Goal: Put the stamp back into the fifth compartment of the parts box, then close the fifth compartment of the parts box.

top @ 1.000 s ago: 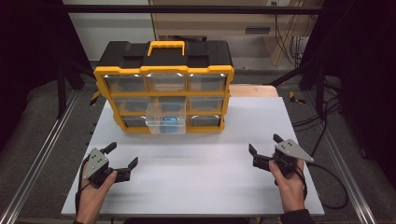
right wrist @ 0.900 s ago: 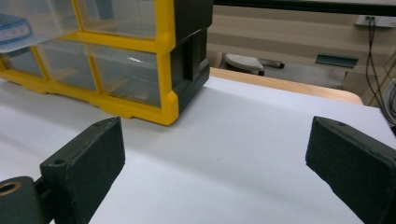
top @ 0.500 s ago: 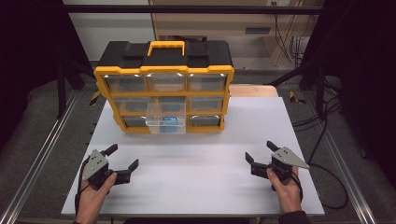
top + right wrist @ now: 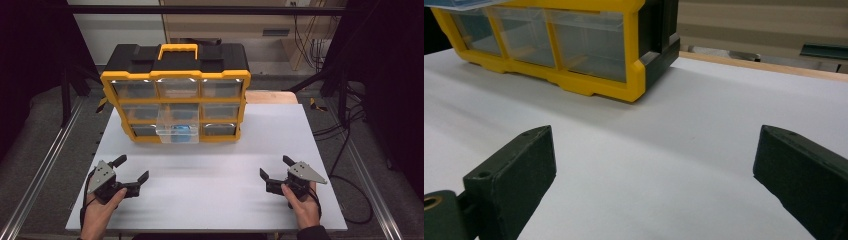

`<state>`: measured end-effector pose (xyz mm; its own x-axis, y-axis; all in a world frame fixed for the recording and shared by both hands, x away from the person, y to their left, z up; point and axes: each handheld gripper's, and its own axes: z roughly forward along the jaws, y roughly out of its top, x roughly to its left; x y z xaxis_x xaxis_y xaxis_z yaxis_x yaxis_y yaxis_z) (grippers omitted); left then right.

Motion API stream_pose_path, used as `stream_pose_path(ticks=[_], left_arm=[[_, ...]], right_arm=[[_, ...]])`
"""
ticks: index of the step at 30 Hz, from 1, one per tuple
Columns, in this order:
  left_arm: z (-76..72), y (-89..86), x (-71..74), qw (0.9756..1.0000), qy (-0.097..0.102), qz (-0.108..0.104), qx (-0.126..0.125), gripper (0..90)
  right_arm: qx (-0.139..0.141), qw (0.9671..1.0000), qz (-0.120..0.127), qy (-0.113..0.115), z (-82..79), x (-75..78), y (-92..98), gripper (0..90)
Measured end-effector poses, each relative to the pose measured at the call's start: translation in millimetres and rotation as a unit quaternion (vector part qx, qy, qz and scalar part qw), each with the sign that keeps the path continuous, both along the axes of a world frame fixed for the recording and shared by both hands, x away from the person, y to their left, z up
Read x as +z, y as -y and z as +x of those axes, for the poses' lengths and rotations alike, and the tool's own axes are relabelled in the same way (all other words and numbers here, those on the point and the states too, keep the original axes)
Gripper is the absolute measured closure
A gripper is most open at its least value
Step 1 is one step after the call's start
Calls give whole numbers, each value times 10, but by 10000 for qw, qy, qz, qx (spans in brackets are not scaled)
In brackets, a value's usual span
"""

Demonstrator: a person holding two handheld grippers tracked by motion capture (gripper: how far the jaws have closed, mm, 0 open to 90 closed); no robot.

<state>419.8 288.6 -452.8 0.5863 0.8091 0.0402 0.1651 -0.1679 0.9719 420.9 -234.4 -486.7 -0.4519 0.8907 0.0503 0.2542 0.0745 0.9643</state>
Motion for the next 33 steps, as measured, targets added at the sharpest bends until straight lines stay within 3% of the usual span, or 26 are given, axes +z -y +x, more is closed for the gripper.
stream_pose_path(ticks=[7,17,33], left_arm=[[7,28,10,10000,8,-62,17,17],[-2,49,35,9999,12,-104,88,33],[-75,90,115,9998,62,-72,171,403]], right_arm=[[124,9999,53,8,-20,-4,-47,39],[76,9999,129,17,-25,0,-41,42],[41,10000,83,22,-35,9,-45,42]])
